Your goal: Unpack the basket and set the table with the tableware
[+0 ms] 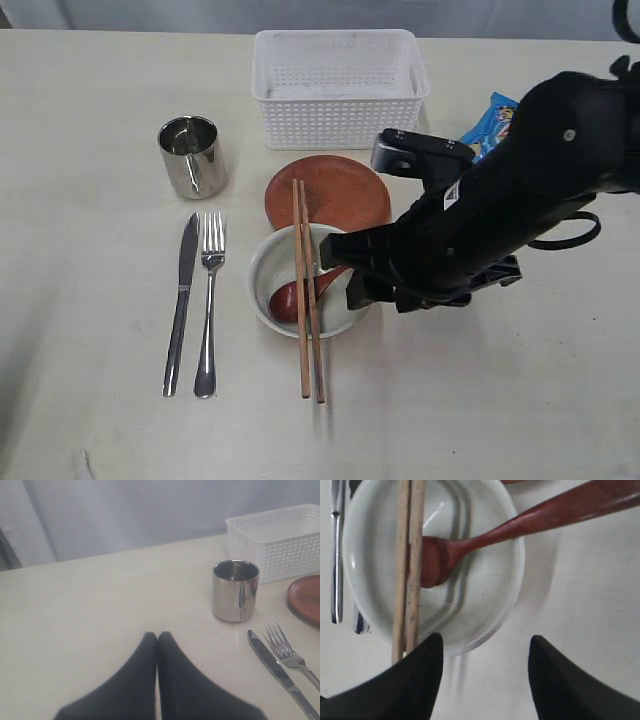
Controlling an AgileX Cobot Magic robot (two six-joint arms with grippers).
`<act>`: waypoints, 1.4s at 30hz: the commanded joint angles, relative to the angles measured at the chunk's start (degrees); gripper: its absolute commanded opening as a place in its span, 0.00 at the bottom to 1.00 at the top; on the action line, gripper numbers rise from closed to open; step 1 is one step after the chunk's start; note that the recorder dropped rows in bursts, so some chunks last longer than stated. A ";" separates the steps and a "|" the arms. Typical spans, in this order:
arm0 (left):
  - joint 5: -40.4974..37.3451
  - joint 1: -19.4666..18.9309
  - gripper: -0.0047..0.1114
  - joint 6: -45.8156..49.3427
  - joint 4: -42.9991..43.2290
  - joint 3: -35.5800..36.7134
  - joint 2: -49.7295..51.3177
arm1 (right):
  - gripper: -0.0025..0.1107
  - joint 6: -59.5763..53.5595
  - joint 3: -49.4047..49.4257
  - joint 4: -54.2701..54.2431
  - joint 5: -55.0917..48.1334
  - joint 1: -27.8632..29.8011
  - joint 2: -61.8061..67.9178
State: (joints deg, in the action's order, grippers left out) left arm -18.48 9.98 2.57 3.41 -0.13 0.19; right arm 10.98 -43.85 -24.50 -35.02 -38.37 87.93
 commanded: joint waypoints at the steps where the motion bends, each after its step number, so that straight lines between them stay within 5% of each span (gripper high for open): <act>1: 0.03 -0.14 0.04 -0.02 -0.49 0.13 -0.19 | 0.46 0.58 0.25 0.40 2.07 -0.02 2.67; 8: 0.03 -0.14 0.04 -0.02 -0.49 0.13 -0.19 | 0.46 2.30 0.25 0.40 8.82 -0.02 3.57; 17: 0.03 -0.14 0.04 -0.02 -0.49 0.13 -0.19 | 0.30 2.74 0.25 0.40 7.97 -0.02 5.33; 42: 0.03 -0.14 0.04 -0.02 -0.49 0.13 -0.19 | 0.30 2.25 0.25 0.40 9.06 -0.02 8.42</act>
State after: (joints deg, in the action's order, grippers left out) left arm -18.48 9.98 2.57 3.41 -0.13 0.19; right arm 13.56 -43.85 -24.40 -26.07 -38.37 96.20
